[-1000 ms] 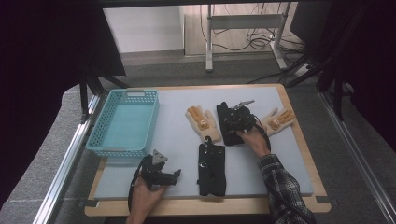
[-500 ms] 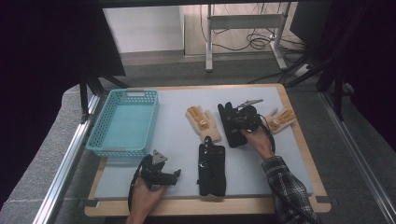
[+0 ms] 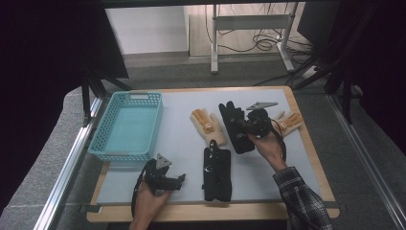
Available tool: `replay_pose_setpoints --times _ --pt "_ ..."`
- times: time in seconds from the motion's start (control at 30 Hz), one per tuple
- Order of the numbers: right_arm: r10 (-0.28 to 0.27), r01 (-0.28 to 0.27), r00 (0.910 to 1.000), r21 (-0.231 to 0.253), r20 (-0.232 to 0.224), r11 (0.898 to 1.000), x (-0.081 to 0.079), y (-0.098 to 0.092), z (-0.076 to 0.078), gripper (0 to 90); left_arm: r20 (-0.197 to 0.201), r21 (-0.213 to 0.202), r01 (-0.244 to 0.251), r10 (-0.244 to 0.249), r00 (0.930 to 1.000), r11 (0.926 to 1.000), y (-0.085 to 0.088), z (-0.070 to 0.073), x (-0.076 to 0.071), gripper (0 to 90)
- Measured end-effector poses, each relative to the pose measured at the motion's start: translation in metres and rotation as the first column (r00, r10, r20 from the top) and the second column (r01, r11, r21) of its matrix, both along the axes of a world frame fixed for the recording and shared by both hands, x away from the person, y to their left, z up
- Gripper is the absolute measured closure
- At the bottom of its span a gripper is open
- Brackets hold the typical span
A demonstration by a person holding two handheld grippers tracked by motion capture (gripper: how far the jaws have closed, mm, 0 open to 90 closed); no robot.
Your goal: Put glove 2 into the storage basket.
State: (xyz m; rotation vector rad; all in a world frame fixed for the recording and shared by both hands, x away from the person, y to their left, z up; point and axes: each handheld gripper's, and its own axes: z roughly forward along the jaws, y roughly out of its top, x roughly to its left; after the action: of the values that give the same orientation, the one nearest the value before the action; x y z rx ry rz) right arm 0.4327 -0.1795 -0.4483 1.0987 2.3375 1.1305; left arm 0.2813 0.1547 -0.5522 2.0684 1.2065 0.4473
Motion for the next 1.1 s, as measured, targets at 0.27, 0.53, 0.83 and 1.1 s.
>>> replay_pose_setpoints --times 0.27,0.53,0.83,1.1 --pt "0.077 -0.077 0.9970 0.047 0.007 0.996 -0.050 0.013 0.022 85.6 0.003 -0.002 -0.002 0.002 1.0000 1.0000 0.000 0.000 0.000 4.7" --pt "0.142 -0.141 0.9894 0.050 -0.029 0.989 -0.098 0.037 0.009 85.5 0.003 -0.002 -0.003 0.003 1.0000 1.0000 0.000 0.000 0.000 4.7" --pt "0.158 -0.156 0.9820 0.022 -0.104 0.987 -0.115 0.050 -0.045 78.8 0.004 -0.004 -0.006 0.006 1.0000 1.0000 0.000 0.000 0.000 4.8" --pt "0.279 -0.282 0.9588 -0.061 -0.053 0.957 -0.105 0.040 -0.030 58.1 0.005 -0.002 -0.005 0.005 1.0000 1.0000 0.000 0.000 0.000 4.8"
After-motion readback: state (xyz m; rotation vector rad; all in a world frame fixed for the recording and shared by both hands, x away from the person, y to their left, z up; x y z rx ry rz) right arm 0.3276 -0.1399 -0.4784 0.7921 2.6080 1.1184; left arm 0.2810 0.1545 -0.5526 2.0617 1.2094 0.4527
